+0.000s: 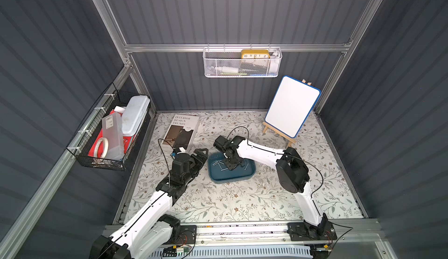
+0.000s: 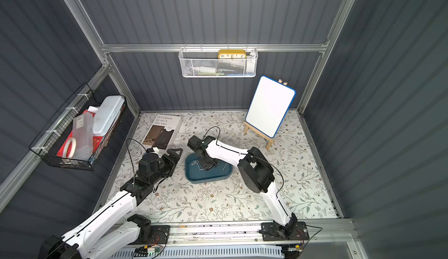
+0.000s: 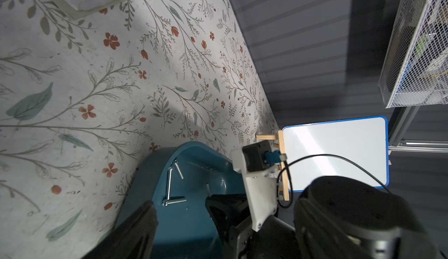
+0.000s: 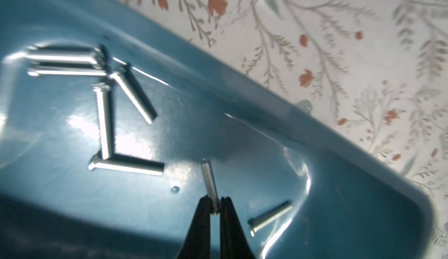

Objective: Take out the screws from the storage box
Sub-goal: Pick up the screw from the storage box, then place the screw at the center of the board.

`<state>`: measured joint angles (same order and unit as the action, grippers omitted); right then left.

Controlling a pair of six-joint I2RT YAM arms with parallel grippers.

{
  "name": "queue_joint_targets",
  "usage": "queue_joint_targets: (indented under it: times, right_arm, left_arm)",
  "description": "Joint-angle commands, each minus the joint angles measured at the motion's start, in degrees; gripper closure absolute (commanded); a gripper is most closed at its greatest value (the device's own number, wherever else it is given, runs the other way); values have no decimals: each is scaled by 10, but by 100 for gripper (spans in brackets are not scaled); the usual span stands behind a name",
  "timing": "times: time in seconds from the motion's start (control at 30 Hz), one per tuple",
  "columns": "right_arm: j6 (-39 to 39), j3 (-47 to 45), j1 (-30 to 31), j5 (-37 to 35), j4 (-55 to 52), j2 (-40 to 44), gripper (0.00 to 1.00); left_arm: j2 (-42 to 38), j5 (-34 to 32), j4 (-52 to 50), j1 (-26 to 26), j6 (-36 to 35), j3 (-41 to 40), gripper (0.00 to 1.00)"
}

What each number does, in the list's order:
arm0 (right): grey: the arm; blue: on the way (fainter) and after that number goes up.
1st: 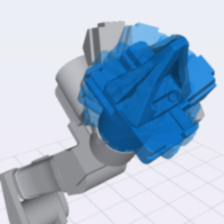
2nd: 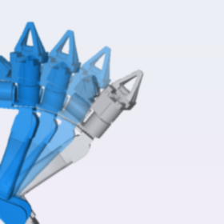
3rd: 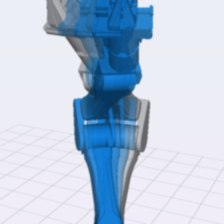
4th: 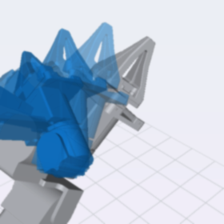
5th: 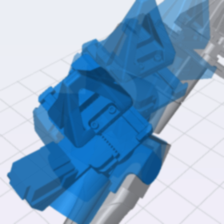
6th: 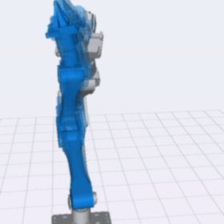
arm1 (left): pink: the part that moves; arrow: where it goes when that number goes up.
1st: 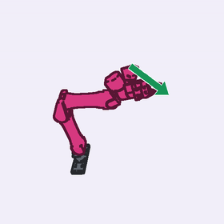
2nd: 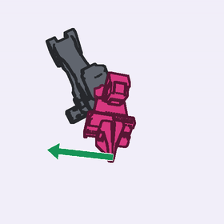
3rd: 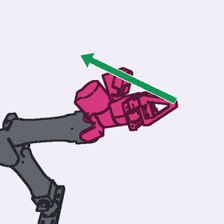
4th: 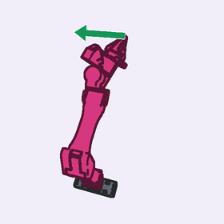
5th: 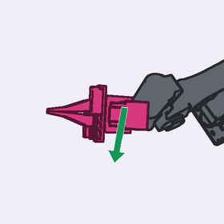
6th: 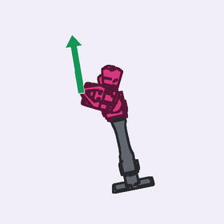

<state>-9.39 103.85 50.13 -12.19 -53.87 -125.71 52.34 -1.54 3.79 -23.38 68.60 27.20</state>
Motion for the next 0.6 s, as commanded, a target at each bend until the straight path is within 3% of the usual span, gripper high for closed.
queue_joint_targets:
  times: [0.0, 0.37, 0.57]
  right_arm:
    - [-22, -15, 0, 2, -13, 22, 95]
    - [-61, -48, 0, -8, -27, 79, 95]
    - [-95, -104, -1, -24, -21, 155, 94]
  left_arm:
    - [5, 2, 4, -2, -19, 10, 9]
    - [-10, 12, 5, -2, -24, 6, 8]
    - [10, 20, 25, -2, -29, 9, 8]
